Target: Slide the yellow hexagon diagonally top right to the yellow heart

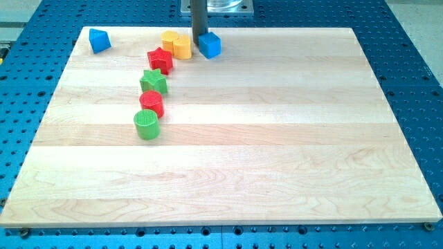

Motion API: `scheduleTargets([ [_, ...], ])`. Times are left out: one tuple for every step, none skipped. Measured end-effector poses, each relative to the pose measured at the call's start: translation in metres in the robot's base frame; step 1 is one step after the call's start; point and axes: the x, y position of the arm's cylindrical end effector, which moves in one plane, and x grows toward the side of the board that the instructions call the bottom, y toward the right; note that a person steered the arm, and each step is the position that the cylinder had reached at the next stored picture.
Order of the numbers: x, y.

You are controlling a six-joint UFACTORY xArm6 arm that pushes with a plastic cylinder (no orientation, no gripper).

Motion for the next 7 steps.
scheduleTargets([
  [0.039,0.016],
  [-0.006,-0.003],
  [-0.002,-0.055],
  [-0.032,-0.072],
  [0.000,-0.111],
  [0.052,-0.078],
  [0.058,-0.075],
])
